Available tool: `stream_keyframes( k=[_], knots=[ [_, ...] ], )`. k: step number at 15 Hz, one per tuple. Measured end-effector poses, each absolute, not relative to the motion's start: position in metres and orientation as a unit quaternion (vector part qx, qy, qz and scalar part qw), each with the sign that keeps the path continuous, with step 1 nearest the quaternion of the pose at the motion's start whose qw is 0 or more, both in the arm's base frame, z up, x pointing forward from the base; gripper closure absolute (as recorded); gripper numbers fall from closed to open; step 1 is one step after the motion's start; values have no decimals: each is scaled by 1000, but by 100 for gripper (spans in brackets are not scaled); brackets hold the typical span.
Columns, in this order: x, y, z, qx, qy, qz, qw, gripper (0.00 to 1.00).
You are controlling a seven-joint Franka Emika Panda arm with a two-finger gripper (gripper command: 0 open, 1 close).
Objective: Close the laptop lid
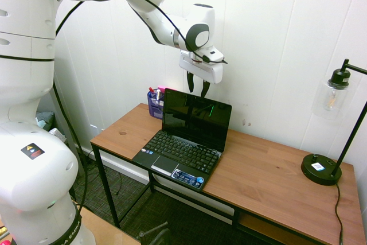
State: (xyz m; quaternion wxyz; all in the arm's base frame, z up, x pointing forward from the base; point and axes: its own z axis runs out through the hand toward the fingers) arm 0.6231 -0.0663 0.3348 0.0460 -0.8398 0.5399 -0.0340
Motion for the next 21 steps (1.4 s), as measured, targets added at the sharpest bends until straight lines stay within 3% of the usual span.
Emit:
stream_keyframes(
  k=[21],
  knots=[
    [575, -64, 291, -832, 553, -7, 48, 100]
  ],
)
